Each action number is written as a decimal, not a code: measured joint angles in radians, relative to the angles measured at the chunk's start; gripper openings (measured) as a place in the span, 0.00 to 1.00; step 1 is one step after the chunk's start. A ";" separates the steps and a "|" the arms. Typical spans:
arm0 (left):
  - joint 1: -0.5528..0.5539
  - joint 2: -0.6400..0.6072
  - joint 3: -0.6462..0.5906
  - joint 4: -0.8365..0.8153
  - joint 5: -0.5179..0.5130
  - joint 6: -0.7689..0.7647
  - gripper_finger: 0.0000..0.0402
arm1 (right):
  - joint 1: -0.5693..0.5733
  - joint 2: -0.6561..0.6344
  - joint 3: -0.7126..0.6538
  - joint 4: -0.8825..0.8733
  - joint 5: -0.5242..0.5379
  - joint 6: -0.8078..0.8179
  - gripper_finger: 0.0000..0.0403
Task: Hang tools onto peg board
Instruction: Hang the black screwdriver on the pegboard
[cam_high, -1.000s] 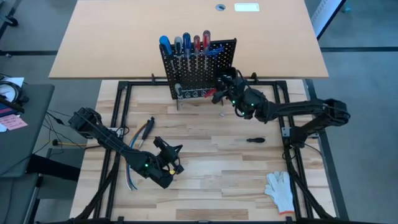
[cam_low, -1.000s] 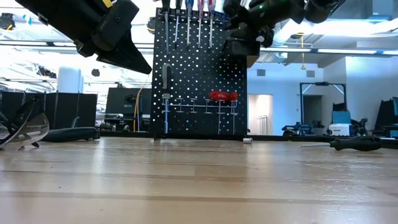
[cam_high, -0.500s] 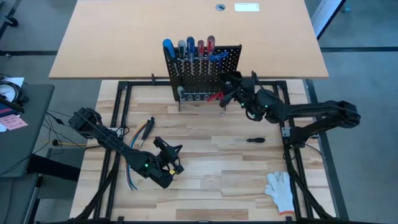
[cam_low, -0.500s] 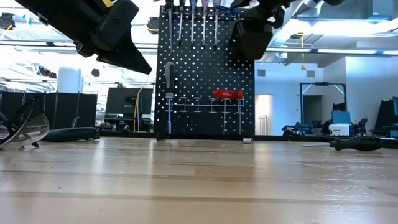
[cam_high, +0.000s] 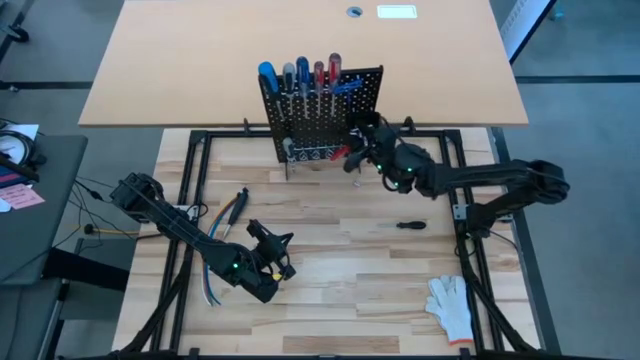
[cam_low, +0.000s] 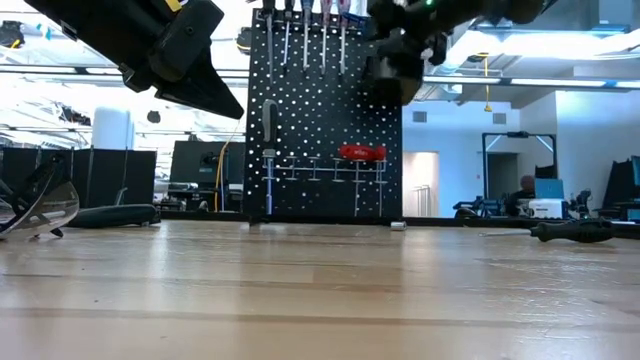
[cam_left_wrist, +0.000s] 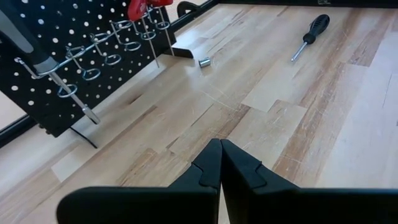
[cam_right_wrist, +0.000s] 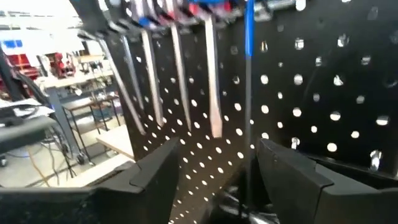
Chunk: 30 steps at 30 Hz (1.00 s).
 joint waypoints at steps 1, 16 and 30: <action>0.000 0.000 0.000 0.001 0.000 0.000 0.00 | -0.005 0.011 0.001 0.004 -0.002 0.000 0.56; 0.000 0.000 0.000 -0.001 0.000 0.000 0.00 | 0.042 -0.013 0.000 0.057 -0.008 -0.164 0.60; -0.011 0.000 0.000 -0.001 0.000 0.000 0.00 | 0.385 -0.278 0.001 -0.231 0.009 -0.358 0.60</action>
